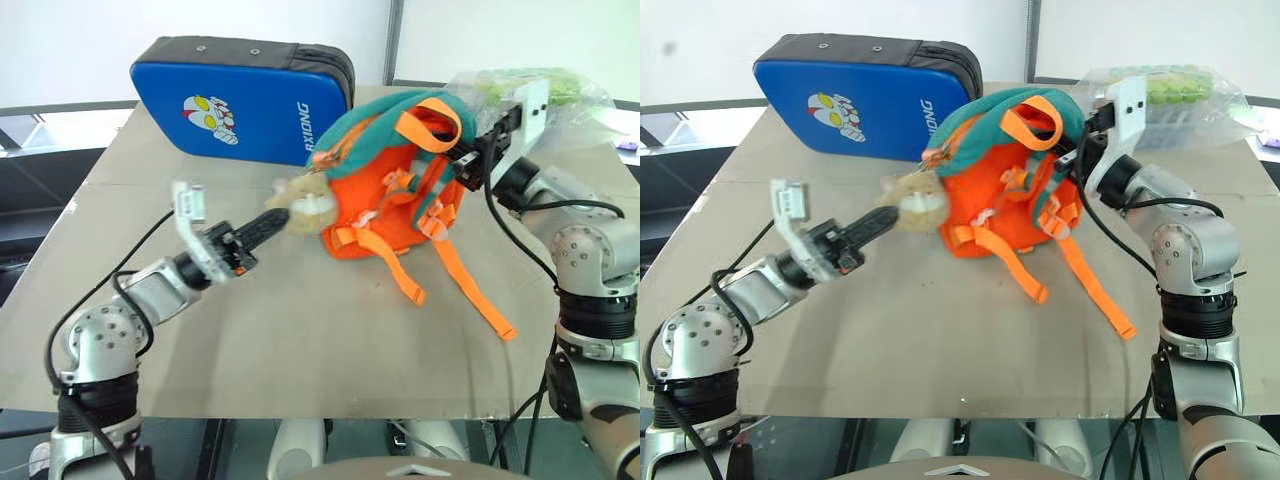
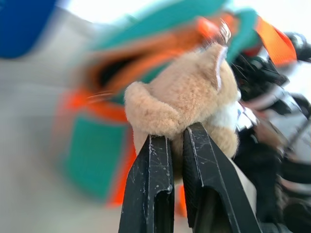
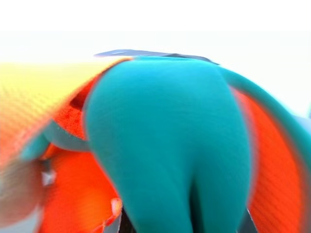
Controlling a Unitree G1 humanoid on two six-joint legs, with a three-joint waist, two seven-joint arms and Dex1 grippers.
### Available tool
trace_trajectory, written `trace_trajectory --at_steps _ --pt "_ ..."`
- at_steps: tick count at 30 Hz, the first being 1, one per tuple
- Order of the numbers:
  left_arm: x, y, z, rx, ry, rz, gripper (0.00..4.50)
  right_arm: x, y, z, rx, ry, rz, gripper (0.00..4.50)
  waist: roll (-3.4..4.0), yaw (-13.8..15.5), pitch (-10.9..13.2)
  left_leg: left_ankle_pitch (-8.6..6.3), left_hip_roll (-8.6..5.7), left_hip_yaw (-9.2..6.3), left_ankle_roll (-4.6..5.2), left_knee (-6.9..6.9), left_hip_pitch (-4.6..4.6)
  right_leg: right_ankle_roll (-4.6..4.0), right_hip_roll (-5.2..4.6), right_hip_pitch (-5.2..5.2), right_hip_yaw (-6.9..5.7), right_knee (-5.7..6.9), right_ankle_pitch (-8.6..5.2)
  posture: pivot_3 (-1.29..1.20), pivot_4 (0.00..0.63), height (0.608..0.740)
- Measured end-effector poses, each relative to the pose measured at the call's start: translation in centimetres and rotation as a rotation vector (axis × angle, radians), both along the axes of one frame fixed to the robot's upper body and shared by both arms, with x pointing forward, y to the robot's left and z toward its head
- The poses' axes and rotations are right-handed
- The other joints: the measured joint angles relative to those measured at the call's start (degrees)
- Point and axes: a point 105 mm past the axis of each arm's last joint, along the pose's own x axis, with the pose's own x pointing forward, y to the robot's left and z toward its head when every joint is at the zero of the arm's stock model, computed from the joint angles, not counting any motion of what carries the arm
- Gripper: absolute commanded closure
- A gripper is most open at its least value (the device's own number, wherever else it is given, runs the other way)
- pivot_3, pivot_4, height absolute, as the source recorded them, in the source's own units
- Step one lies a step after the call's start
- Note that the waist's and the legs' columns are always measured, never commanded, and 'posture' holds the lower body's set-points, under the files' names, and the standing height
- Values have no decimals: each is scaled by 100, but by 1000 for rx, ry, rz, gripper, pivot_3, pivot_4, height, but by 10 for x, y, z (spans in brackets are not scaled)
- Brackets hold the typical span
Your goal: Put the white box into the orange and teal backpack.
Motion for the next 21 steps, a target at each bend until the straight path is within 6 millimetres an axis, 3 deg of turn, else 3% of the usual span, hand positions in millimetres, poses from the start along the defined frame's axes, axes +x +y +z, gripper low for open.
trace_trajectory --at_steps 3,6,12,18,20,21 --pt "3 13 -14 -43 49 61 4459 9 -8 3 35 6 -47 4500 0 4 0 0 1 4 0 0 -3 3 -7 1 5 -11 2 0 150 740" --pt "4 18 -43 9 123 117 4459 19 -12 2 68 27 -90 4500 0 -8 0 0 1 9 1 -4 -5 11 -7 1 8 -21 7 0 150 740" --pt "19 3 -81 63 203 187 4459 23 -15 -1 88 50 -112 4500 -1 38 -2 0 2 4 1 -6 -6 16 -8 3 4 -21 10 0 150 740" --pt "36 -16 -73 92 105 206 4459 -1 -32 -13 -74 -12 -114 4500 -1 131 -3 0 2 29 1 -7 -14 17 -9 4 -2 -33 11 0 150 740" --pt "38 -20 -69 120 61 203 4500 -7 -34 -16 -133 -30 -100 3803 -1 108 -3 0 2 39 1 -7 -13 17 -7 3 3 -35 11 0 150 740" --pt "37 -21 -65 138 30 198 3719 -10 -36 -18 -156 -40 -102 3467 -1 103 -3 0 2 40 1 -7 -13 16 -5 3 3 -37 11 0 150 740"
